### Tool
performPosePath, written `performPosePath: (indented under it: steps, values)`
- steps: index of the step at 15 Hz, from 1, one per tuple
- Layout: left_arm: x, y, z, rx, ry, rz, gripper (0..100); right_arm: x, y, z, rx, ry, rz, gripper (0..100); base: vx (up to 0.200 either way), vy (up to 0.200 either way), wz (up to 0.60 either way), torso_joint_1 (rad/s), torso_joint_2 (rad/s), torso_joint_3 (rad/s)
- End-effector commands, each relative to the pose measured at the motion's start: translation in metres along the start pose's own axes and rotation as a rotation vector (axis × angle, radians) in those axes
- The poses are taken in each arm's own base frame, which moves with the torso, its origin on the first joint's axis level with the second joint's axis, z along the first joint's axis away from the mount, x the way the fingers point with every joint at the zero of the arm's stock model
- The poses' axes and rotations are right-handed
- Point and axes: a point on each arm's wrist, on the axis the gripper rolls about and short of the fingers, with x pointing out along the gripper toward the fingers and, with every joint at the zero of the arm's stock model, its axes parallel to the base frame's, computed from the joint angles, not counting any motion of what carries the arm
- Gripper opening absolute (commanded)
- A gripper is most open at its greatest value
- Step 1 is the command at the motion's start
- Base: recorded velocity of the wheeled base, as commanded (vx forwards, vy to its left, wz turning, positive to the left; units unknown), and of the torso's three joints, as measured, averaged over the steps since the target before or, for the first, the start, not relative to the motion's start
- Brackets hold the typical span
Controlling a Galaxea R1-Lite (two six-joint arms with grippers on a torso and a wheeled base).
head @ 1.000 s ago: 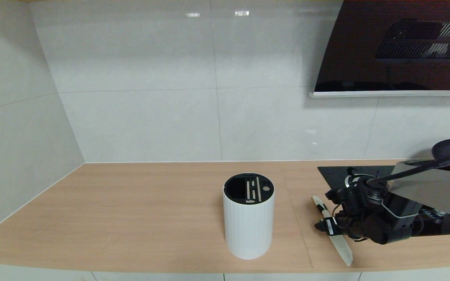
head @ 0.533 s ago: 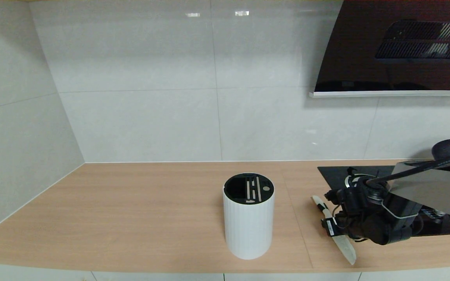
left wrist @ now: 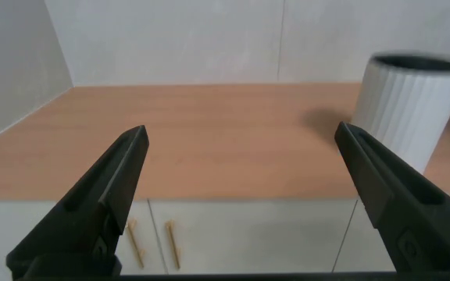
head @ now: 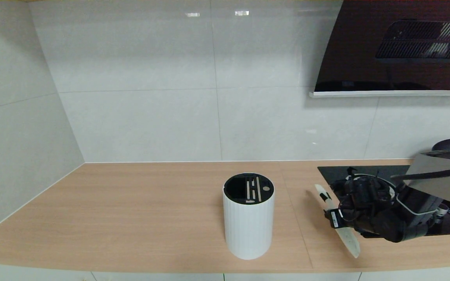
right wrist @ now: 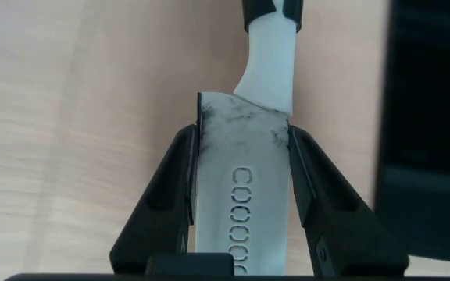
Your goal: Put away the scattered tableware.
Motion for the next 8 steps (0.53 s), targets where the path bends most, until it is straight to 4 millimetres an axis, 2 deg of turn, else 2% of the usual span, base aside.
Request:
performPosePath:
  steps: [1,3,4,5,7,8]
  values:
    - [-0.004,-0.001,0.013,-0.008,-0.016,-0.032,100,-0.061,0.008,0.042,0.017,-0.178,0.032,0,0.000,0.000,0.00,0.000,0.00,0.000]
    - [-0.004,-0.005,0.041,0.002,0.048,-0.190,100,-0.100,0.018,0.066,0.011,-0.267,0.066,0,0.000,0.000,0.00,0.000,0.00,0.000]
    - [0.005,-0.008,0.060,-0.012,0.112,-0.322,100,-0.118,0.021,0.081,0.007,-0.312,0.081,0,0.000,0.000,0.00,0.000,0.00,0.000]
    - [0.014,-0.009,0.070,-0.021,0.148,-0.382,100,-0.127,0.025,0.090,0.003,-0.338,0.092,0,0.000,0.000,0.00,0.000,0.00,0.000]
    - [0.061,-0.014,0.115,-0.069,0.267,-0.497,100,-0.161,0.040,0.117,-0.020,-0.397,0.142,0,0.000,0.000,0.00,0.000,0.00,0.000]
    - [0.069,-0.014,0.119,-0.078,0.283,-0.502,100,-0.164,0.043,0.120,-0.024,-0.402,0.150,0,0.000,0.000,0.00,0.000,0.00,0.000]
